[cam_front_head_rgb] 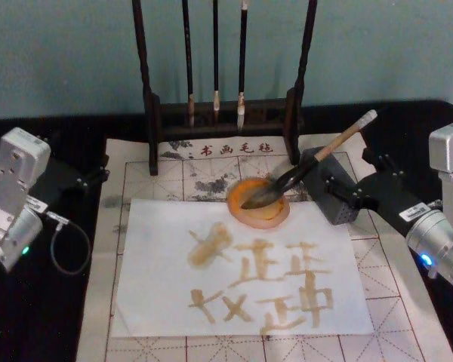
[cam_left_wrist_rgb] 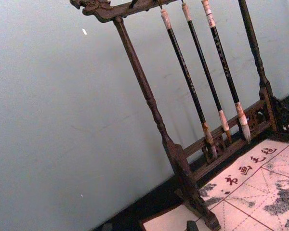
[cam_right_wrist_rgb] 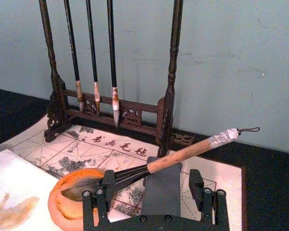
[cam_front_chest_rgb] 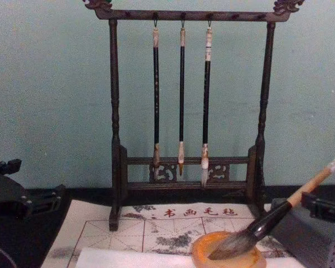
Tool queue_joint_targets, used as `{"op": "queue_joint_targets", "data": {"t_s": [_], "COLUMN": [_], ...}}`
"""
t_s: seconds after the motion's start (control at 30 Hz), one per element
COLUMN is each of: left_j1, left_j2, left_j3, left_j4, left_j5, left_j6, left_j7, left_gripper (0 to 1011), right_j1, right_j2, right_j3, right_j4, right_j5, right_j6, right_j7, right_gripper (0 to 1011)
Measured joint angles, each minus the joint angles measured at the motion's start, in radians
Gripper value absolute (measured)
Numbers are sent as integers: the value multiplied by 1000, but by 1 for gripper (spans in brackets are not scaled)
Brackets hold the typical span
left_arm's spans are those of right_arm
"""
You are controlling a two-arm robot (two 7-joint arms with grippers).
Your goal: Pick up the brush from the inkstone, write on the paper, then place the brush back to its original position.
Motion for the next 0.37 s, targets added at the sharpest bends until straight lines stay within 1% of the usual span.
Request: {"op": "queue_joint_targets", "data": {"t_s": [0.37], "left_j1": [0], "left_j2": [0], "left_j3": [0], "left_j4": [0], "left_j5": [0], "left_j6": [0], "left_j7": [0], "left_gripper": [1001], "right_j1": [0], "right_j2": [0], "right_j3": [0], "right_j4": [0], "right_j5": [0], "right_j6": [0], "right_j7": [0], "right_gripper": [1002]}}
